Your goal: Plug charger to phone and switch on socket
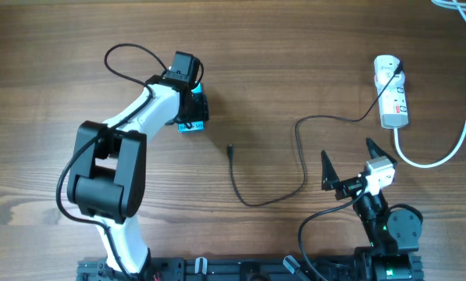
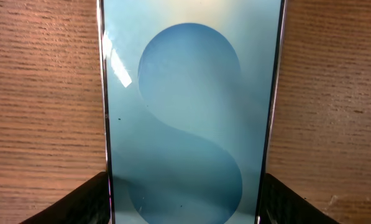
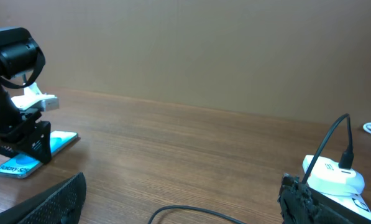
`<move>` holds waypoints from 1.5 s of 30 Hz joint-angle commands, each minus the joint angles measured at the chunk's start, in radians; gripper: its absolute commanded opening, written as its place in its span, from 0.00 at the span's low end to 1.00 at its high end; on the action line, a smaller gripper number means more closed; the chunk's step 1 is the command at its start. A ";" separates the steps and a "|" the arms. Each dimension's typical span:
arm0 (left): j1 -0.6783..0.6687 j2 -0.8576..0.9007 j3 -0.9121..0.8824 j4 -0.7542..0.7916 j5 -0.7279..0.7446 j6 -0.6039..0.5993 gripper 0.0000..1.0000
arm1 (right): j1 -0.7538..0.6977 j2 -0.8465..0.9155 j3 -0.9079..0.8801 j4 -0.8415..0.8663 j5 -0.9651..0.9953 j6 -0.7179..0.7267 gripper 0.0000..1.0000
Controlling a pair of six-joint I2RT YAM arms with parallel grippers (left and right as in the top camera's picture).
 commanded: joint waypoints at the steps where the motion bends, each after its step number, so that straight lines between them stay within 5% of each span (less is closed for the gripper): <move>1: -0.005 -0.008 -0.027 -0.011 0.055 -0.002 0.68 | -0.003 0.006 -0.002 0.003 0.006 -0.018 1.00; 7: -0.008 -0.008 -0.027 -0.063 0.070 -0.002 0.73 | -0.003 0.006 -0.002 0.003 0.006 -0.018 1.00; 10: -0.006 -0.008 -0.027 -0.030 0.069 -0.002 1.00 | -0.003 0.006 -0.002 0.003 0.006 -0.018 1.00; 21: -0.019 -0.001 -0.047 0.031 0.039 -0.036 1.00 | -0.003 0.006 -0.002 0.003 0.006 -0.018 1.00; 26: -0.019 -0.001 -0.047 -0.002 -0.076 -0.021 0.90 | -0.003 0.006 -0.002 0.003 0.006 -0.018 1.00; 30: -0.019 -0.001 -0.047 0.000 -0.105 -0.022 1.00 | -0.003 0.006 -0.002 0.003 0.006 -0.018 1.00; 34: -0.019 -0.001 -0.047 0.046 -0.051 -0.020 1.00 | -0.003 0.006 -0.002 0.003 0.006 -0.018 1.00; 45: -0.012 -0.001 -0.047 -0.028 0.029 0.058 0.78 | -0.003 0.006 -0.002 0.003 0.006 -0.018 1.00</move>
